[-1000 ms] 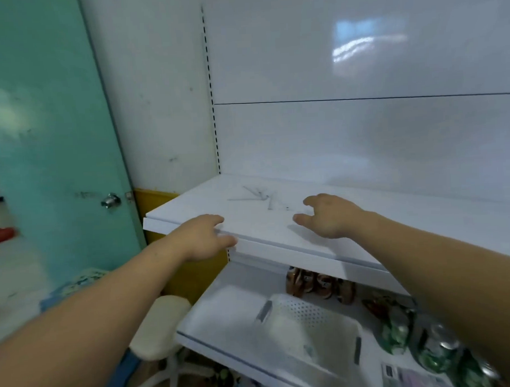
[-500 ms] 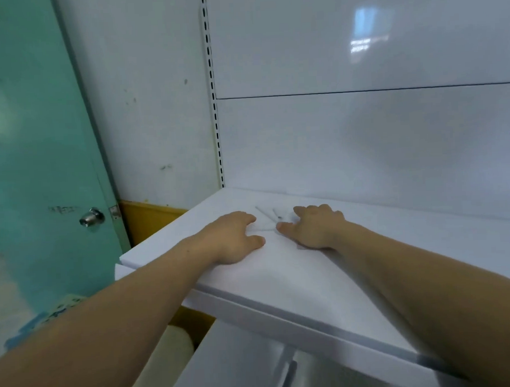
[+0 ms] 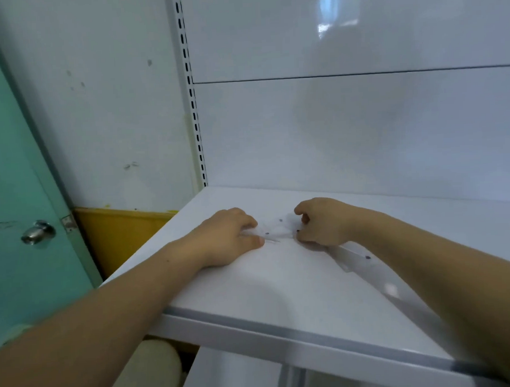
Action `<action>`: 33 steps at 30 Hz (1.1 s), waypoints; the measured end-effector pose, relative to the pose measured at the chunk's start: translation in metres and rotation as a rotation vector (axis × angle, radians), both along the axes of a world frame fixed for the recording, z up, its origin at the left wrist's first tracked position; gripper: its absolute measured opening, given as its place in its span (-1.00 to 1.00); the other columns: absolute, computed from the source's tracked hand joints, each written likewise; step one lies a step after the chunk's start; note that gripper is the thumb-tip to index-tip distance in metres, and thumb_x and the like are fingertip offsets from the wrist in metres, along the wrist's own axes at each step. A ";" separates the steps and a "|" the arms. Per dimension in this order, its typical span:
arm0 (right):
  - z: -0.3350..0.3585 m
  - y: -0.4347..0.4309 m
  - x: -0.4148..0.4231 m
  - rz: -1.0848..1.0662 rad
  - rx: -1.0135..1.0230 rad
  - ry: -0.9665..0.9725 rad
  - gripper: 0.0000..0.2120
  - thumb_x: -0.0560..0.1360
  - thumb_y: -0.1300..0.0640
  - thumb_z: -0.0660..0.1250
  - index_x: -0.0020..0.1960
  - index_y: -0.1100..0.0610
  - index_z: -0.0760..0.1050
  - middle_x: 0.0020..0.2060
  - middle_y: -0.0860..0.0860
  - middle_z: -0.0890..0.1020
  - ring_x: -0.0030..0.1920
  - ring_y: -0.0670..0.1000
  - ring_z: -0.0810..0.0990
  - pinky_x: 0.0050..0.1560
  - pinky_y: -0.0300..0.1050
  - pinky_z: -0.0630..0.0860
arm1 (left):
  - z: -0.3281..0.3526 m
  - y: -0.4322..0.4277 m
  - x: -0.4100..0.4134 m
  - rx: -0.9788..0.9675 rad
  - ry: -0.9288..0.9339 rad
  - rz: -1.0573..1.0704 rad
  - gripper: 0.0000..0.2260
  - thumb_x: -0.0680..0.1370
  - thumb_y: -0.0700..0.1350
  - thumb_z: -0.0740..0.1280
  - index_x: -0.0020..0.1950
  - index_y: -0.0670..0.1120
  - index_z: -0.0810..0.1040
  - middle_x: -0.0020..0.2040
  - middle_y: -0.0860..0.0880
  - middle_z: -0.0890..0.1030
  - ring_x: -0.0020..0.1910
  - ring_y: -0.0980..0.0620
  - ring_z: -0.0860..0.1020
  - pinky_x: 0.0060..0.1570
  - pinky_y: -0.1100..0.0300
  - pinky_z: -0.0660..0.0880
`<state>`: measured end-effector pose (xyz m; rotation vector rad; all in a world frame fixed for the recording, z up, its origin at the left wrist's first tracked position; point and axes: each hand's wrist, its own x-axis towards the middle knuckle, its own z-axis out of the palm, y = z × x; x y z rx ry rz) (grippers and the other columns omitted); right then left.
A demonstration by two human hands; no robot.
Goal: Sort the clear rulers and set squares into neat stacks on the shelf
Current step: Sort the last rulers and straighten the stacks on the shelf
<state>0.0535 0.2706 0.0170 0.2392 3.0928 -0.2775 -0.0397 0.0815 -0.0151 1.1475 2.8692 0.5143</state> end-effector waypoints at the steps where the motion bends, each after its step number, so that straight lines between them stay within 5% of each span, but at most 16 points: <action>1: 0.000 -0.002 0.000 -0.025 0.021 -0.002 -0.60 0.52 0.04 0.25 0.31 0.18 0.40 0.24 0.06 0.48 0.23 0.09 0.44 0.17 -0.14 0.36 | 0.001 -0.002 0.000 0.003 0.024 -0.023 -0.63 0.52 0.17 0.28 0.28 0.06 0.49 0.25 0.09 0.46 0.24 0.07 0.40 0.29 0.14 0.32; 7: -0.007 -0.010 0.004 -0.096 -0.052 0.043 -0.60 0.50 -0.06 0.31 0.24 0.13 0.49 0.16 0.02 0.53 0.13 0.04 0.48 0.13 -0.15 0.41 | -0.001 -0.006 0.006 0.165 0.026 -0.020 -0.82 0.47 0.09 0.40 -0.10 0.00 0.55 0.00 0.04 0.50 0.01 0.06 0.46 0.03 0.20 0.37; 14: -0.010 -0.014 0.004 -0.162 -0.283 0.091 -0.73 0.46 0.11 0.37 0.12 0.20 0.55 0.01 0.04 0.57 -0.05 -0.01 0.49 -0.05 -0.20 0.41 | -0.004 -0.010 0.006 0.250 -0.048 -0.013 -0.79 0.45 0.04 0.44 -0.20 0.09 0.40 0.03 0.08 0.43 0.03 0.06 0.44 -0.03 0.25 0.32; 20: -0.016 -0.004 0.000 -0.176 -0.534 0.219 -0.90 0.44 0.16 0.39 -0.14 0.05 0.47 -0.19 -0.05 0.51 -0.22 -0.05 0.46 -0.26 -0.23 0.35 | -0.002 -0.009 0.011 0.292 0.024 0.002 -0.85 0.56 0.02 0.28 -0.07 0.02 0.33 -0.07 0.04 0.42 -0.20 0.09 0.41 -0.15 0.20 0.31; 24: -0.015 -0.001 0.001 -0.167 -0.613 0.326 -0.83 0.52 0.24 0.25 0.03 0.03 0.53 -0.25 -0.09 0.51 -0.32 -0.10 0.46 -0.32 -0.31 0.34 | 0.000 -0.008 0.015 0.245 0.028 0.032 -0.81 0.58 0.03 0.23 0.06 0.07 0.23 0.01 0.01 0.41 -0.12 0.00 0.43 -0.10 0.15 0.36; 30: -0.007 0.000 0.004 -0.234 -0.678 0.483 -0.78 0.55 0.24 0.06 -0.05 0.05 0.46 -0.12 0.00 0.61 -0.23 -0.02 0.55 -0.30 -0.21 0.40 | 0.009 -0.012 0.013 0.431 -0.068 0.109 -0.46 0.51 0.01 0.36 0.36 0.05 0.12 -0.13 0.05 0.46 -0.26 0.18 0.45 -0.33 0.28 0.35; 33: 0.003 -0.002 0.012 -0.188 -0.604 0.473 -0.69 0.58 0.22 0.00 0.22 0.06 0.42 -0.15 -0.04 0.52 -0.23 -0.06 0.45 -0.24 -0.20 0.37 | 0.016 -0.015 0.016 0.517 -0.058 0.096 -0.43 0.50 -0.02 0.40 0.39 0.04 0.16 -0.13 0.04 0.49 -0.22 0.14 0.49 -0.32 0.28 0.41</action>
